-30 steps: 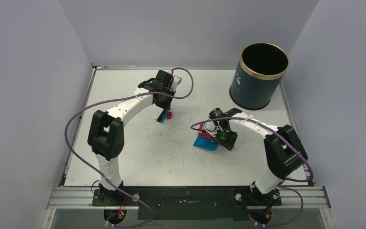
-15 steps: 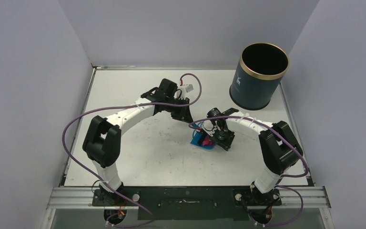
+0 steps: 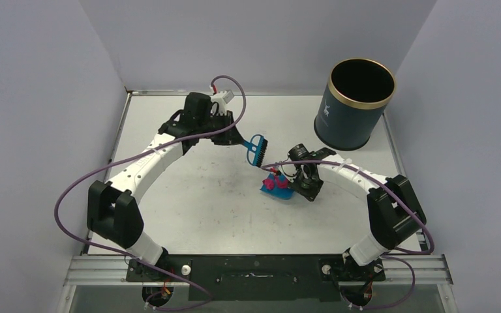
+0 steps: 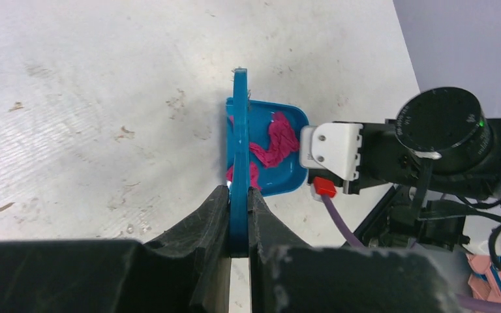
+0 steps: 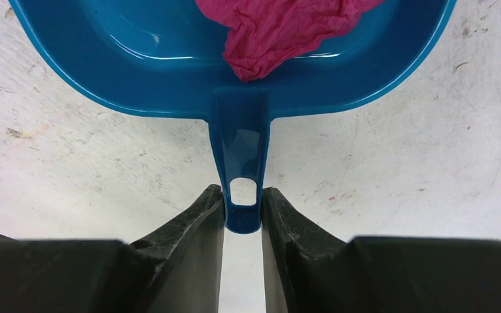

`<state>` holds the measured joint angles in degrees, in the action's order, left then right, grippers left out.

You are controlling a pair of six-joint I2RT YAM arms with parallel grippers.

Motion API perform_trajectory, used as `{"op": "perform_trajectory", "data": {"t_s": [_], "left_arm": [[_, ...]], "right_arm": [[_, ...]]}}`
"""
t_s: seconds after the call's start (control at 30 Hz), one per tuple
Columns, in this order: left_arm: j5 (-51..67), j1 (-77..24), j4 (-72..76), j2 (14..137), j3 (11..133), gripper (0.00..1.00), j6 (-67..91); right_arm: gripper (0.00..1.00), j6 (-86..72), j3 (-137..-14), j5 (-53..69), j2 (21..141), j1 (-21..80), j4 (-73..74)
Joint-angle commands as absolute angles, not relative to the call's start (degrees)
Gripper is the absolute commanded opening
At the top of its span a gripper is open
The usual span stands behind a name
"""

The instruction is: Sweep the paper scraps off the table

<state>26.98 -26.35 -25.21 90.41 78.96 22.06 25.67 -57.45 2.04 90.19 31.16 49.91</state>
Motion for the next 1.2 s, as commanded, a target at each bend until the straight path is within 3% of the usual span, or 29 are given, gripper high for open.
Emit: {"op": "perform_trajectory", "data": {"t_s": [0.0,0.37,1.17], "left_arm": [[23.70,-23.84,-21.88,89.04,78.65,0.00,23.42],[10.88,-23.70,-32.63,92.71,83.67,0.00,16.76],[14.11,-22.77,-36.14,97.11,86.55,0.00,17.47]], "right_arm": [[0.05,25.76,-57.17,3.30,87.45,30.82,48.15],[0.05,26.12,-56.36,3.89,85.09,30.41,48.06],[0.05,27.95,-66.90,9.78,74.19,24.59,54.70]]}}
